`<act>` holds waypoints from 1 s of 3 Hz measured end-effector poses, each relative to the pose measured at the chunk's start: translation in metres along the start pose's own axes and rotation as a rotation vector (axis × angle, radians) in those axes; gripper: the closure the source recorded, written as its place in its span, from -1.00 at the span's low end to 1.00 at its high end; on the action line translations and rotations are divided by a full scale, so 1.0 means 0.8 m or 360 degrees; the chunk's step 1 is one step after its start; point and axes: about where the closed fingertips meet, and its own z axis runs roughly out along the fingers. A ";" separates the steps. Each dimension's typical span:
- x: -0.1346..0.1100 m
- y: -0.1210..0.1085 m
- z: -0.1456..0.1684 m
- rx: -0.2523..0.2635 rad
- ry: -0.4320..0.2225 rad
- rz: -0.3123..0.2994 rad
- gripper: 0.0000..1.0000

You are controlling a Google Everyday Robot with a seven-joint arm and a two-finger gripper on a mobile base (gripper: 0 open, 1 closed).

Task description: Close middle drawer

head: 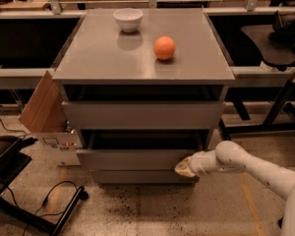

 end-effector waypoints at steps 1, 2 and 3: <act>0.001 -0.040 -0.016 0.0102 -0.0022 0.0040 1.00; 0.004 -0.066 -0.030 0.0188 -0.0023 0.0088 1.00; 0.013 -0.078 -0.028 0.0237 -0.0012 0.0146 1.00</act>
Offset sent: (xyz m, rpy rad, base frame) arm 0.0638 -0.0605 0.0311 -0.0044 -0.0827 -0.2012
